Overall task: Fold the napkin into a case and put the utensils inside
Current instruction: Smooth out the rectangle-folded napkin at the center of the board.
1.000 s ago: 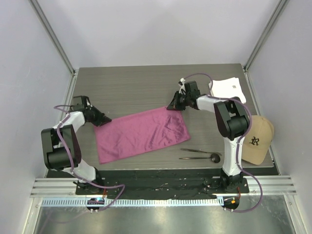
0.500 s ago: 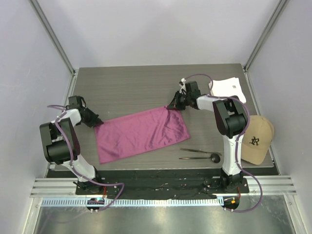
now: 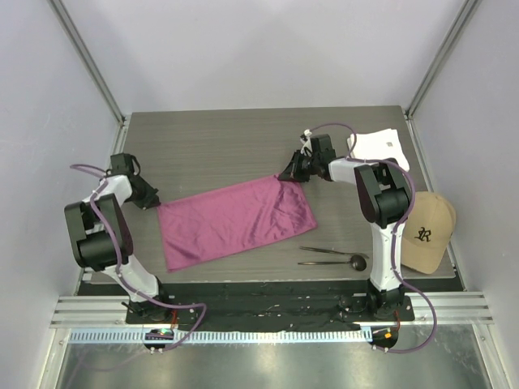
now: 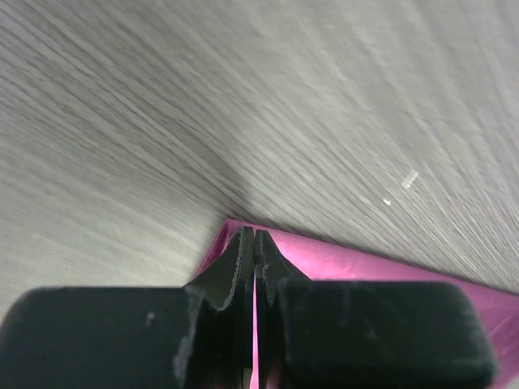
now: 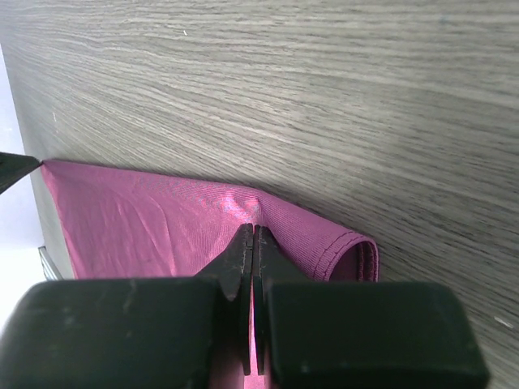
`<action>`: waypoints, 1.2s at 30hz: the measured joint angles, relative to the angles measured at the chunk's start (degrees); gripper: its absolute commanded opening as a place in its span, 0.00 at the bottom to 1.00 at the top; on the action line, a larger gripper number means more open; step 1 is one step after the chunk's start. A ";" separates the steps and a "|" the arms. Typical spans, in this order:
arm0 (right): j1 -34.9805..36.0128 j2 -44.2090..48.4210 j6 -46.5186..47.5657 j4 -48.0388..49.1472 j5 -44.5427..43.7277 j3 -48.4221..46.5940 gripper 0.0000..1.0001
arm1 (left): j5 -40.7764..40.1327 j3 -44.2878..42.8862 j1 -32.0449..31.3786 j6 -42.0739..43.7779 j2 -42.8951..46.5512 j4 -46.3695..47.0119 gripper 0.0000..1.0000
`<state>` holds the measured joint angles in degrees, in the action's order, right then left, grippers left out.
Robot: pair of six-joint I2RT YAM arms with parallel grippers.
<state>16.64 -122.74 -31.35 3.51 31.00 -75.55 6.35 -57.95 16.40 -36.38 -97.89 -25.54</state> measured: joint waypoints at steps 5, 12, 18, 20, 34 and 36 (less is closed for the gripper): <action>0.28 0.00 -0.72 -0.04 -0.02 -0.13 0.06 | -5.20 -2.25 -5.31 1.95 5.11 -2.97 0.08; 2.32 0.72 -1.86 -1.01 -1.57 -2.19 0.22 | 0.07 -1.62 -17.92 -3.02 11.67 2.36 0.06; 9.18 1.25 -5.27 0.85 -2.36 -4.87 0.24 | 8.48 4.33 -20.98 -11.78 3.98 14.49 0.03; 11.58 0.85 -6.86 2.29 -2.25 -5.90 0.18 | 10.38 5.40 -21.33 -14.53 0.85 18.75 0.03; 14.97 -10.34 -14.53 10.10 -0.22 -10.10 0.01 | 13.16 6.47 -21.79 -22.93 -8.59 35.12 0.02; 14.82 -10.38 -14.58 10.60 -0.26 -10.12 0.01 | 13.05 6.58 -21.79 -22.99 -8.61 35.45 0.02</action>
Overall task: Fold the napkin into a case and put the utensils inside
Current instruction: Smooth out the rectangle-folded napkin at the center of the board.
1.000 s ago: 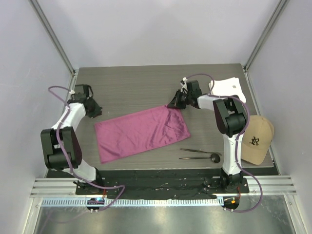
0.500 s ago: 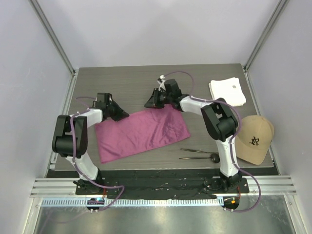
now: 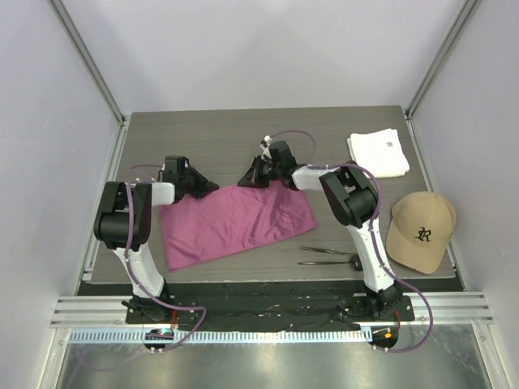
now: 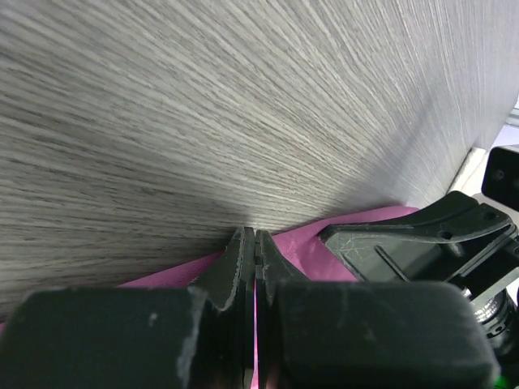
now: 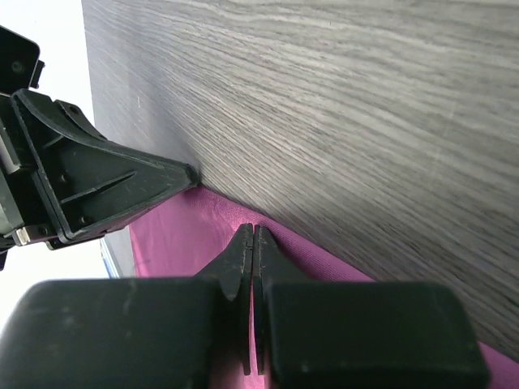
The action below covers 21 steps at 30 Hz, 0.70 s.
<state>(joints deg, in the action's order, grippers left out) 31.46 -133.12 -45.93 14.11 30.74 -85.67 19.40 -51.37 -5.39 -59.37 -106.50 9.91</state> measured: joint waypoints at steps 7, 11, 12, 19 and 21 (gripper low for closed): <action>-0.66 -0.66 -0.09 1.22 0.26 -0.04 0.01 | -2.56 -1.97 -0.15 3.32 0.07 -2.71 0.15; -0.85 -1.09 -0.20 1.62 0.59 -0.46 0.01 | -5.81 -4.81 -0.94 7.56 1.18 -7.69 0.29; -0.85 -1.27 -0.28 1.75 0.68 -0.66 0.01 | -6.19 -5.38 -1.29 8.22 1.88 -8.59 0.30; -0.85 -2.29 -0.68 2.10 0.92 -1.99 0.01 | -1.75 -3.34 -4.81 7.48 5.46 -3.26 0.11; -0.85 -2.43 -0.76 2.10 0.94 -2.21 0.01 | -0.50 -1.18 -5.25 6.67 5.16 -1.55 0.09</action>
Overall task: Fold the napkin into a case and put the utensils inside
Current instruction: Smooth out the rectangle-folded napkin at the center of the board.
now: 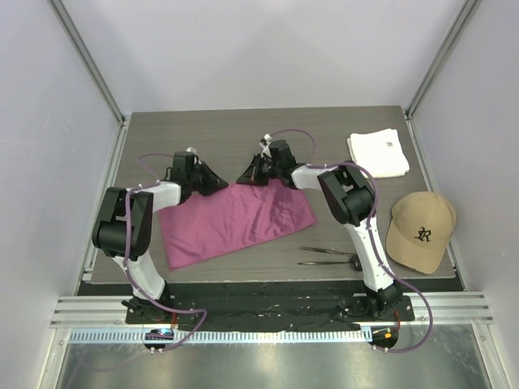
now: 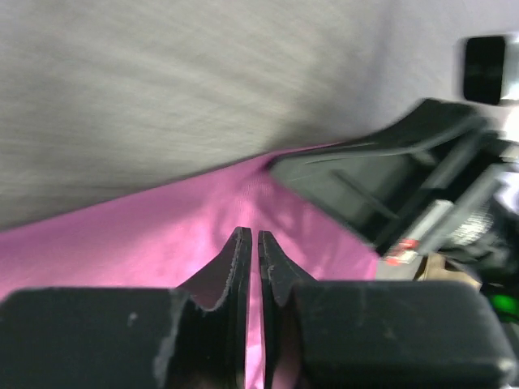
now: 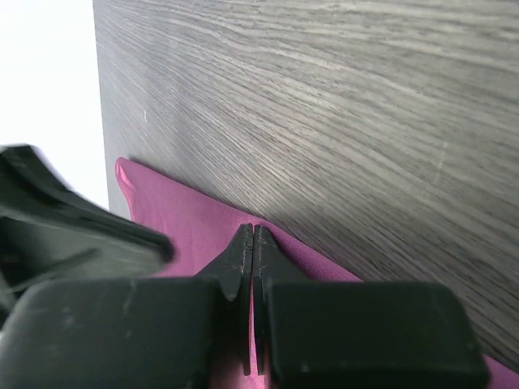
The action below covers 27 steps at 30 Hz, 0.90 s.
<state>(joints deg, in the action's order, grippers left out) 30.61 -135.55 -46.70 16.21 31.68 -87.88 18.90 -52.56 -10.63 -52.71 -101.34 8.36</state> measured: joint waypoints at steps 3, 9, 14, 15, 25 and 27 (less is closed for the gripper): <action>-0.13 -0.20 0.00 -0.04 0.09 -0.31 0.01 | 1.33 2.19 0.96 -1.44 -1.92 1.79 0.08; -0.48 -0.26 0.02 -0.07 0.26 -0.42 0.01 | 4.28 3.48 7.45 -3.78 -4.79 4.55 0.07; -1.11 -0.48 -0.02 0.22 0.76 -0.42 0.01 | 4.24 4.00 12.26 -3.67 -4.35 4.15 0.07; -1.25 -0.59 -0.07 0.33 1.01 -0.42 0.01 | 4.22 4.31 12.79 -3.61 -4.07 4.07 0.07; -3.02 -1.29 -0.24 2.12 2.78 -0.42 0.01 | 1.36 8.28 20.39 0.98 3.52 -5.18 0.07; -3.45 -1.40 -0.26 2.29 3.15 -0.42 0.01 | 0.90 8.87 23.45 1.88 5.11 -7.96 0.07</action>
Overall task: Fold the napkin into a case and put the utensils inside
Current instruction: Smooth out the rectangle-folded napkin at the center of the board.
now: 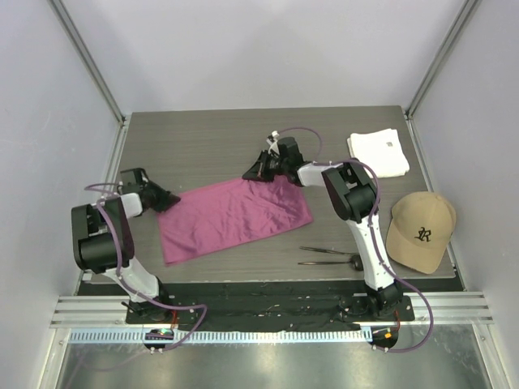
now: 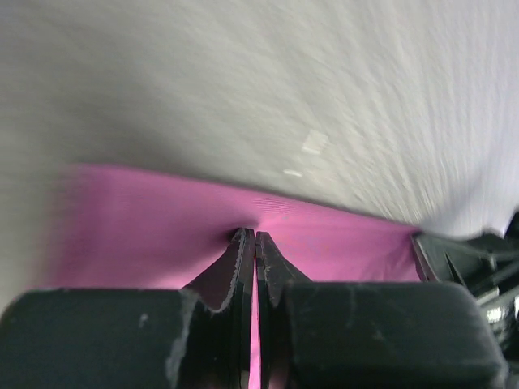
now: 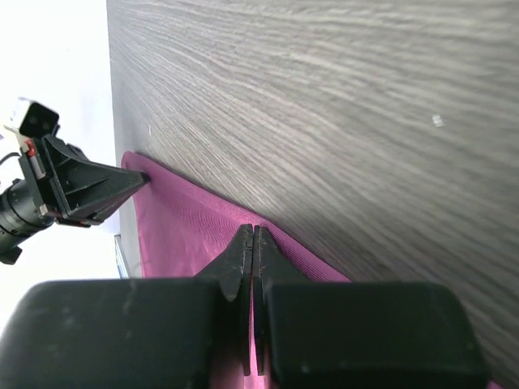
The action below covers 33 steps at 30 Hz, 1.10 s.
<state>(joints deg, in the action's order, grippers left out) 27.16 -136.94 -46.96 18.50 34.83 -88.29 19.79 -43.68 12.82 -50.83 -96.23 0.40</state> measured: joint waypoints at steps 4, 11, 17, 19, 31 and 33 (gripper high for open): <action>-0.81 -0.44 0.00 0.35 1.20 -0.28 0.01 | -2.21 0.22 6.51 2.34 2.93 -6.29 0.06; -1.29 -1.86 1.84 -3.41 2.89 -4.15 0.15 | -5.92 -2.54 11.32 6.19 4.24 -14.84 0.06; -1.75 -1.84 10.60 -20.26 0.28 -14.60 0.63 | -12.81 -3.04 6.75 9.44 11.67 -19.91 0.13; -1.90 -1.31 14.53 -27.10 -2.80 -18.97 0.69 | -14.71 -3.72 1.09 10.29 16.76 -20.87 0.15; -3.34 25.29 33.03 -52.35 -30.29 -7.13 0.75 | -15.06 -1.16 -27.45 10.73 36.15 -23.17 0.15; -3.32 25.99 34.97 -53.53 -33.81 -5.29 0.73 | -14.91 -0.31 -29.35 10.23 37.92 -24.09 0.15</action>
<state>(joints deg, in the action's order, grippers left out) 23.83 -110.96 -11.99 -35.03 1.02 -93.58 4.89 -43.99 -16.53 -40.60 -58.30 -23.68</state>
